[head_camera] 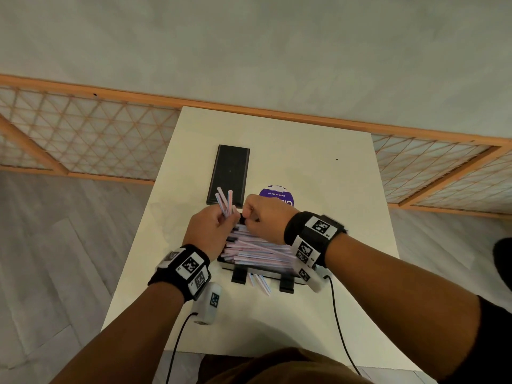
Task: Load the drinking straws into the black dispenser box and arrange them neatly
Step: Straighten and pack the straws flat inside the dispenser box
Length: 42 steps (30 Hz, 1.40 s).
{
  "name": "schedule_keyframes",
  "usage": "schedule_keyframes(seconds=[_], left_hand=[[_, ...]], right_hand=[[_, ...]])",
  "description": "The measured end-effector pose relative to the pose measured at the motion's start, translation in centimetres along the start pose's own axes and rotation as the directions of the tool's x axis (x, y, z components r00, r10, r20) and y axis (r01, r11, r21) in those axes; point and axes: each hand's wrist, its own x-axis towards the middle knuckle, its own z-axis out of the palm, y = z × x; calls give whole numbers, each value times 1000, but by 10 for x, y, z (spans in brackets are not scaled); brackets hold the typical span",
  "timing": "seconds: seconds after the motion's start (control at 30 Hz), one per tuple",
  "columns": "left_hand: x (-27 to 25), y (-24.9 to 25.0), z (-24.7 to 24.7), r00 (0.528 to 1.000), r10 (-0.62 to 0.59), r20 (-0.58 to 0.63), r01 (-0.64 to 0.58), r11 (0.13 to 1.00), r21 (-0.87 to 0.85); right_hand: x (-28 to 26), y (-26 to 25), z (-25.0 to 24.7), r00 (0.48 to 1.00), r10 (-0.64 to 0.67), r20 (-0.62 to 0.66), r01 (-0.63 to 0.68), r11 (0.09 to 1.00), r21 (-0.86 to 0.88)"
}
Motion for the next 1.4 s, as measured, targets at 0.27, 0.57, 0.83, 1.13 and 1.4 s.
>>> schedule_keyframes(seconds=[0.27, 0.57, 0.83, 1.13, 1.4], left_hand=[[-4, 9, -7, 984, 155, -85, -148, 985, 87], [-16, 58, -47, 922, 306, -238, -299, 952, 67], [-28, 95, -61, 878, 368, -306, -402, 914, -52], [-21, 53, -35, 988, 49, -144, -97, 931, -352], [-28, 2, -16, 980, -193, -54, 185, 973, -135]], right_hand=[[-23, 17, 11, 999, -37, 4, 37, 999, -38], [-39, -4, -20, 973, -124, -193, 127, 992, 3], [-42, -32, -46, 910, -305, -281, 321, 947, 13], [-37, 8, -29, 992, -121, 42, 127, 961, -247], [-37, 44, 8, 997, 16, 75, 3, 970, -244]])
